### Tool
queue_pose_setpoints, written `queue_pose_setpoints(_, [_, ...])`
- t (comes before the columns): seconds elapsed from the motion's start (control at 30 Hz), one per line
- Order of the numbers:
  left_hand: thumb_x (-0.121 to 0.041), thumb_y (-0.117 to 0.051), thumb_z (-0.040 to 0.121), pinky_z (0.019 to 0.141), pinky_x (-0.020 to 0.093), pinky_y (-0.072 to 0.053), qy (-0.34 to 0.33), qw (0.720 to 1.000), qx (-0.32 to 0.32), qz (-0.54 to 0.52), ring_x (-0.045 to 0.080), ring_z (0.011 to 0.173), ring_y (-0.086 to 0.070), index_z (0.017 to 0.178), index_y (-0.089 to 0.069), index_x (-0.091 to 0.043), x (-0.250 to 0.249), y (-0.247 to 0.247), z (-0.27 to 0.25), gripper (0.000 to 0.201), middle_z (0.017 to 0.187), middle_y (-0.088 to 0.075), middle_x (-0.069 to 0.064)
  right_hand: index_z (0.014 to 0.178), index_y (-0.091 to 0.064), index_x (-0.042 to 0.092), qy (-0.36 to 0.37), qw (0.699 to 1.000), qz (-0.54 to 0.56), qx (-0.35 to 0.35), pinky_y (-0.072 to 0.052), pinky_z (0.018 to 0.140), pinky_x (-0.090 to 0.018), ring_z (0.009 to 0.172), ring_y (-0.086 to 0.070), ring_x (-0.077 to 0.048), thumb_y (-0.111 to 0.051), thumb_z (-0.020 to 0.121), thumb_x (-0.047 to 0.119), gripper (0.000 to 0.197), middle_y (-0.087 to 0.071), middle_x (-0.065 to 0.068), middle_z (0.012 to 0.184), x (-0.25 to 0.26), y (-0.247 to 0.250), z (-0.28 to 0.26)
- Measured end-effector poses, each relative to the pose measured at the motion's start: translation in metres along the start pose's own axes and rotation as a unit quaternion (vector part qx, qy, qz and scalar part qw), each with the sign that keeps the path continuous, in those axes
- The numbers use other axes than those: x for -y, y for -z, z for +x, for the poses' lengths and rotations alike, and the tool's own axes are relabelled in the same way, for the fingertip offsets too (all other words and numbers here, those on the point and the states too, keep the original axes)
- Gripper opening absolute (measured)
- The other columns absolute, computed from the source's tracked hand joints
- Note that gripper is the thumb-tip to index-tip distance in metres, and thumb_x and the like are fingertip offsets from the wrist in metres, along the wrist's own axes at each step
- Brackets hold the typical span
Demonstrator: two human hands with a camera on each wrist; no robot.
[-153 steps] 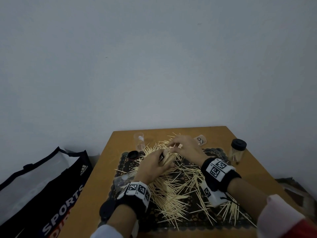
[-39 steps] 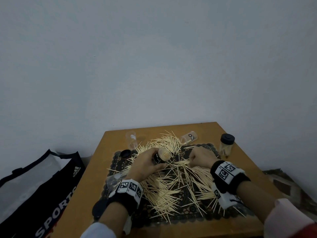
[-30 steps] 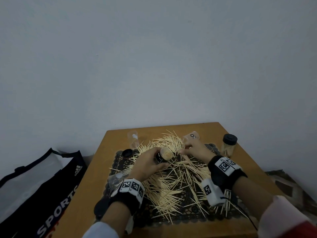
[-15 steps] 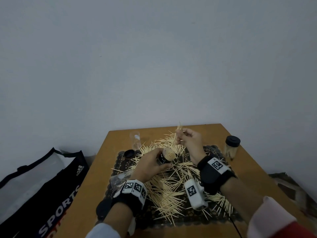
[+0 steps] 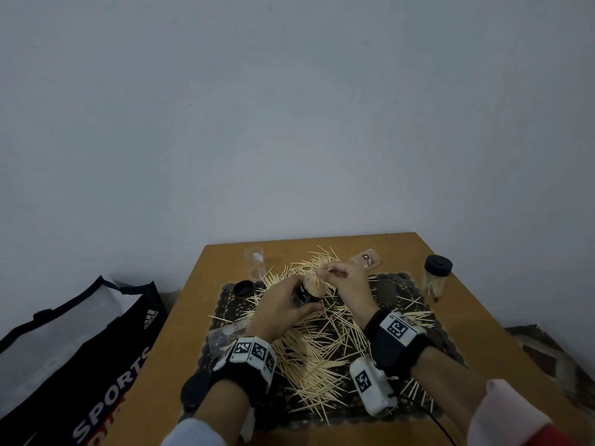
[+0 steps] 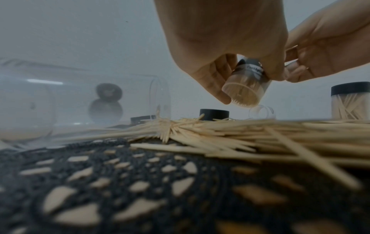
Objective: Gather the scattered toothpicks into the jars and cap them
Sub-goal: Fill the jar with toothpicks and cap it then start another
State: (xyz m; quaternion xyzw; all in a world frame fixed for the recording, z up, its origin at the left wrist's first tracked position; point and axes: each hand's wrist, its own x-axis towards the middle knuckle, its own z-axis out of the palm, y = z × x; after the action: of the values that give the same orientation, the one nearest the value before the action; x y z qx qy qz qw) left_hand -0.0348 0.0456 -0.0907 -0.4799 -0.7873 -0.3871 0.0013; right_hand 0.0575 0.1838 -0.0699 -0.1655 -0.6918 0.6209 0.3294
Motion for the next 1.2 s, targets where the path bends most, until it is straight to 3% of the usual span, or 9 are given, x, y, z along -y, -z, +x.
queue_pose_setpoints(0.3, [-0.045, -0.077, 0.078, 0.075, 0.025, -0.052, -0.003, 1.0, 0.012, 0.009, 0.004, 0.082, -0.059, 0.121, -0.058, -0.022, -0.001, 0.001, -0.001, 0.052, 0.1, -0.064, -0.012, 0.095, -0.073, 0.004, -0.037, 0.998, -0.046, 0.025, -0.051, 0.082, -0.027, 0.092, -0.065, -0.018, -0.077, 0.078, 0.013, 0.02, -0.071, -0.007, 0.094, -0.001, 0.001, 0.005])
queue_pose_setpoints(0.37, [-0.044, -0.078, 0.078, 0.074, 0.023, -0.05, -0.004, 1.0, 0.009, 0.014, 0.002, 0.082, -0.058, 0.119, -0.058, -0.022, 0.0, 0.001, -0.001, 0.051, 0.099, -0.064, -0.012, 0.098, -0.071, 0.003, -0.033, 0.997, -0.062, 0.043, -0.05, 0.067, -0.018, 0.08, -0.065, -0.01, -0.077, 0.078, 0.009, 0.021, -0.07, -0.005, 0.089, 0.002, 0.002, 0.004])
queue_pose_setpoints(0.43, [-0.043, -0.079, 0.077, 0.073, 0.02, -0.047, -0.003, 1.0, 0.006, 0.016, 0.001, 0.082, -0.058, 0.118, -0.059, -0.022, 0.001, 0.001, -0.001, 0.051, 0.099, -0.064, -0.012, 0.1, -0.069, 0.001, -0.031, 0.995, -0.071, 0.057, -0.043, 0.049, -0.01, 0.058, -0.059, 0.004, -0.074, 0.081, 0.005, 0.02, -0.067, -0.002, 0.083, 0.005, 0.005, 0.004])
queue_pose_setpoints(0.5, [-0.042, -0.079, 0.077, 0.071, 0.017, -0.043, -0.003, 1.0, 0.007, 0.017, 0.001, 0.082, -0.057, 0.118, -0.059, -0.022, 0.001, 0.001, -0.001, 0.05, 0.099, -0.063, -0.013, 0.103, -0.068, 0.001, -0.036, 0.994, -0.08, 0.06, -0.039, 0.043, -0.011, 0.045, -0.052, 0.002, -0.07, 0.085, 0.006, 0.019, -0.067, -0.004, 0.086, 0.006, 0.009, 0.005])
queue_pose_setpoints(0.63, [-0.044, -0.079, 0.077, 0.067, 0.013, -0.039, -0.007, 1.0, 0.007, 0.021, -0.003, 0.079, -0.055, 0.118, -0.059, -0.022, 0.002, 0.001, -0.001, 0.051, 0.097, -0.062, -0.014, 0.097, -0.07, 0.003, -0.024, 0.991, -0.111, 0.074, -0.045, 0.048, -0.016, 0.051, -0.053, -0.013, -0.071, 0.084, 0.008, 0.014, -0.071, -0.01, 0.091, 0.006, 0.014, 0.007])
queue_pose_setpoints(0.8, [-0.045, -0.079, 0.076, 0.065, 0.013, -0.038, -0.011, 0.999, 0.029, 0.029, -0.006, 0.075, -0.051, 0.117, -0.058, -0.023, 0.004, 0.0, 0.0, 0.051, 0.092, -0.059, -0.017, 0.09, -0.07, 0.009, -0.023, 0.986, -0.14, 0.091, -0.044, 0.046, -0.014, 0.047, -0.054, -0.005, -0.075, 0.078, 0.001, 0.015, -0.069, -0.006, 0.08, 0.008, 0.015, 0.009])
queue_pose_setpoints(0.9, [-0.047, -0.078, 0.076, 0.064, 0.015, -0.039, -0.016, 0.999, 0.032, 0.032, -0.003, 0.074, -0.053, 0.117, -0.059, -0.024, 0.006, -0.001, 0.001, 0.051, 0.092, -0.06, -0.016, 0.101, -0.068, 0.011, -0.023, 0.978, -0.17, 0.117, -0.044, 0.047, -0.012, 0.051, -0.055, 0.002, -0.071, 0.082, 0.0, 0.022, -0.066, -0.003, 0.085, 0.011, 0.013, 0.011])
queue_pose_setpoints(1.07, [-0.049, -0.076, 0.078, 0.062, 0.012, -0.034, -0.021, 0.998, 0.033, 0.048, -0.008, 0.07, -0.048, 0.116, -0.059, -0.023, 0.007, -0.001, 0.001, 0.049, 0.085, -0.055, -0.021, 0.11, -0.068, 0.011, -0.019, 0.971, -0.194, 0.136, -0.041, 0.044, -0.011, 0.044, -0.053, 0.009, -0.062, 0.094, 0.023, 0.021, -0.066, -0.006, 0.094, 0.017, 0.007, 0.013])
queue_pose_setpoints(1.2, [-0.051, -0.075, 0.078, 0.059, 0.016, -0.033, -0.023, 0.998, 0.036, 0.055, -0.004, 0.067, -0.048, 0.112, -0.058, -0.023, 0.006, -0.001, 0.0, 0.047, 0.081, -0.055, -0.017, 0.098, -0.072, 0.02, 0.007, 0.965, -0.22, 0.143, -0.044, 0.054, -0.022, 0.06, -0.057, -0.006, -0.069, 0.086, 0.04, 0.023, -0.068, -0.011, 0.084, 0.019, 0.004, 0.012])
